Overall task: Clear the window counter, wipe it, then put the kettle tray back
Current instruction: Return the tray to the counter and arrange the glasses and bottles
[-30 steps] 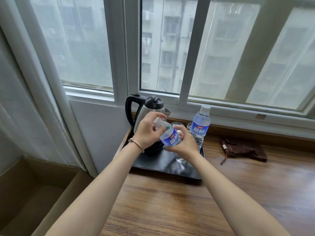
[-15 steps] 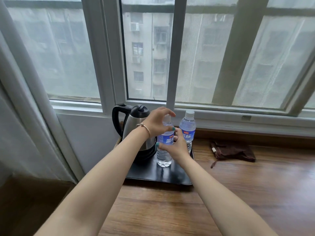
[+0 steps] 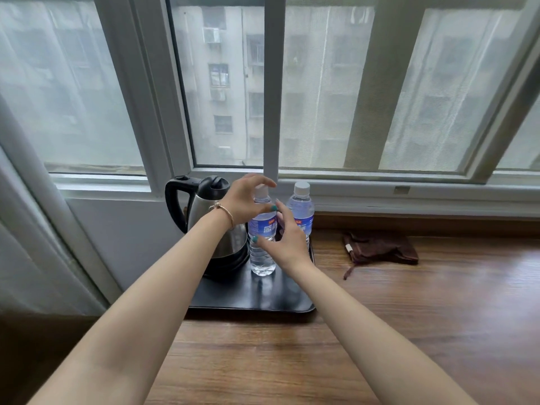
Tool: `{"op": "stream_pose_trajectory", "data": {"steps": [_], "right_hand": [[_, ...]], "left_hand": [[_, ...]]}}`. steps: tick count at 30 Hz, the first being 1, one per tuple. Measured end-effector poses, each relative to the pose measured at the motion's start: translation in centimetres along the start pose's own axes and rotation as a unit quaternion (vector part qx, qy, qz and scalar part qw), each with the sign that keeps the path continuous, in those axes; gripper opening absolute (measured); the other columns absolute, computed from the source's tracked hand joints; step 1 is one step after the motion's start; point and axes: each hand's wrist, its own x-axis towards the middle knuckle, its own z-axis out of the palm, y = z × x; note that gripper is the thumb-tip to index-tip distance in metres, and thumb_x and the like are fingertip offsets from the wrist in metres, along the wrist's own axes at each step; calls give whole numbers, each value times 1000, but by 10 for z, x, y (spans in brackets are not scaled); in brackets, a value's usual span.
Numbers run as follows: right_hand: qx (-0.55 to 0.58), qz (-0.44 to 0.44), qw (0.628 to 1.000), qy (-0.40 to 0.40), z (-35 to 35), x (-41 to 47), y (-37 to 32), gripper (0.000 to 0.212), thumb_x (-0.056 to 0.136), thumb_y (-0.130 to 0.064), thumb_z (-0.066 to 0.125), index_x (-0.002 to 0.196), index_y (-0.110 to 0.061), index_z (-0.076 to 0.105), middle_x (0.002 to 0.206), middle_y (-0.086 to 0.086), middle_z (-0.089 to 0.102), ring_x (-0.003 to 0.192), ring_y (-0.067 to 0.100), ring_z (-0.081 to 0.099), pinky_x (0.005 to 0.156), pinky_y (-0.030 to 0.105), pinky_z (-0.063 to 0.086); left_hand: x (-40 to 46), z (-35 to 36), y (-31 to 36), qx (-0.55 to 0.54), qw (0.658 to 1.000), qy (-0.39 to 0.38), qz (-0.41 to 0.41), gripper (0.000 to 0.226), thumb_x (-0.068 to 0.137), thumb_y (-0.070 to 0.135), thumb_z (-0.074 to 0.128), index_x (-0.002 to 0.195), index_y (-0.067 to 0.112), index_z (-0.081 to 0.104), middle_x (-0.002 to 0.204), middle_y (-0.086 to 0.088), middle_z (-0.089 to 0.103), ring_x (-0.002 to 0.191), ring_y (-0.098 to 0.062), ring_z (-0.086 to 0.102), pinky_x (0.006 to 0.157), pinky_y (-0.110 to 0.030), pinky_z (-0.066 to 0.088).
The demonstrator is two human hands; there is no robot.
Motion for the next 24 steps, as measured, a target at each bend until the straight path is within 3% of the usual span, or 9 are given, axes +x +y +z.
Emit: {"op": "stream_pose_trajectory", "data": {"steps": [2, 4, 7, 11, 16, 20, 22, 24], "right_hand": [[20, -4, 1000, -6, -2, -3, -1, 89, 68, -29, 79, 145, -34, 35, 126, -15, 60, 113, -2, 59, 101, 31, 48], [28, -13, 999, -7, -7, -7, -3, 86, 72, -19, 81, 145, -33, 37, 117, -28, 55, 106, -16, 55, 96, 16, 45], [28, -42, 999, 5, -17, -11, -4, 85, 75, -12, 82, 146, -27, 38, 118, -31, 47, 104, -32, 42, 85, 1, 38], [9, -67, 997, 28, -35, -18, -13, 88, 72, -16, 85, 145, -32, 39, 134, -17, 49, 115, -27, 38, 100, 17, 42], [-38, -112, 989, 88, -67, -11, -21, 86, 69, -22, 87, 139, -43, 41, 125, -7, 56, 120, 0, 49, 100, 32, 46], [-67, -86, 991, 78, -84, 9, -20, 89, 67, -20, 88, 140, -40, 42, 131, -7, 47, 128, 14, 43, 108, 39, 38], [-65, -57, 996, 20, -90, 15, -20, 93, 69, -12, 86, 144, -37, 38, 130, -7, 41, 129, 13, 41, 104, 28, 39], [-46, -33, 997, -45, -93, 21, -19, 98, 71, 3, 80, 149, -32, 31, 125, -6, 41, 122, 4, 42, 86, 3, 38]], "left_hand": [[0, 1, 0, -9, 1000, -2, -7, 43, 72, 13, 82, 113, 13, 66, 115, -3, 61, 106, -12, 53, 85, -13, 34], [0, 1, -1, -14, 1000, -6, -14, 43, 73, 14, 81, 113, 15, 65, 117, -2, 60, 109, -13, 54, 85, -16, 35], [-1, 0, -1, -23, 999, -13, -19, 45, 74, 15, 81, 116, 17, 64, 119, 0, 58, 111, -13, 53, 87, -20, 39], [-4, 2, -3, -44, 999, -17, -15, 45, 75, 14, 80, 116, 19, 64, 118, 3, 56, 112, -13, 54, 89, -26, 45], [-6, 6, -2, -57, 998, -17, -14, 47, 74, 15, 81, 118, 19, 63, 121, 1, 57, 113, -15, 54, 92, -31, 47], [-12, 11, -1, -79, 997, -18, -12, 49, 75, 18, 81, 119, 24, 62, 119, 4, 55, 113, -15, 53, 93, -29, 44], [-16, 15, -3, -84, 996, -12, -15, 51, 76, 19, 80, 120, 33, 58, 119, 3, 55, 116, -16, 53, 98, -31, 43], [-18, 15, -7, -85, 996, -16, -22, 57, 73, 26, 81, 121, 41, 53, 122, 4, 54, 118, -15, 52, 103, -34, 42]]}}
